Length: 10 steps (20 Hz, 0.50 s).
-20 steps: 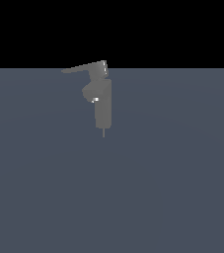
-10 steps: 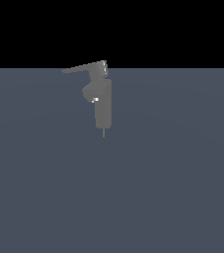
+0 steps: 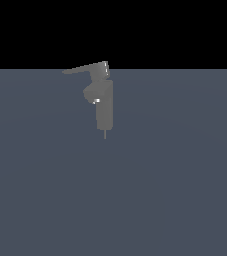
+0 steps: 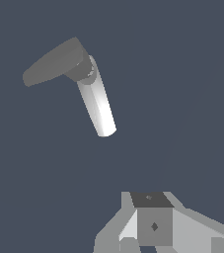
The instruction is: Turn on the faucet by rotating a designated handle.
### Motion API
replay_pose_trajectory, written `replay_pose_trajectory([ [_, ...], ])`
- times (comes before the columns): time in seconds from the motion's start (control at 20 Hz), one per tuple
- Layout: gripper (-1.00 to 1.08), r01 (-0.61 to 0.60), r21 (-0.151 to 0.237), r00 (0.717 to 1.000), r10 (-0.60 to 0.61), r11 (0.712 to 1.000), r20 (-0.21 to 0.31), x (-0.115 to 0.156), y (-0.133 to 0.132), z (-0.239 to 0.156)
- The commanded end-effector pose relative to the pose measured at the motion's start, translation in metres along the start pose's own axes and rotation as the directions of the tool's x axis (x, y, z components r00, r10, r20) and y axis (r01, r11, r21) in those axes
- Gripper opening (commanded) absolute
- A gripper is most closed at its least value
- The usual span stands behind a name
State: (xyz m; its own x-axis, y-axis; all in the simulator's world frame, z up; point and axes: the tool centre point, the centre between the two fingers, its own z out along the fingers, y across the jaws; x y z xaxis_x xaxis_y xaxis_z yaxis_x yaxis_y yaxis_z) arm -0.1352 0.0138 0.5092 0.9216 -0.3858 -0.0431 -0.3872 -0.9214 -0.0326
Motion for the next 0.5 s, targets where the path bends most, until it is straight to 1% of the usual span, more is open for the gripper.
replay_pose_trajectory([
  [0.0,-1.0,-0.062,0.002,0.998,0.062,0.998,0.011,0.015,-0.01,0.002],
  [0.2,-1.0,-0.158,0.0,0.987,0.158,0.987,0.028,0.038,-0.027,0.007],
  [0.45,-1.0,-0.276,-0.009,0.96,0.277,0.961,0.046,0.066,-0.048,0.017],
])
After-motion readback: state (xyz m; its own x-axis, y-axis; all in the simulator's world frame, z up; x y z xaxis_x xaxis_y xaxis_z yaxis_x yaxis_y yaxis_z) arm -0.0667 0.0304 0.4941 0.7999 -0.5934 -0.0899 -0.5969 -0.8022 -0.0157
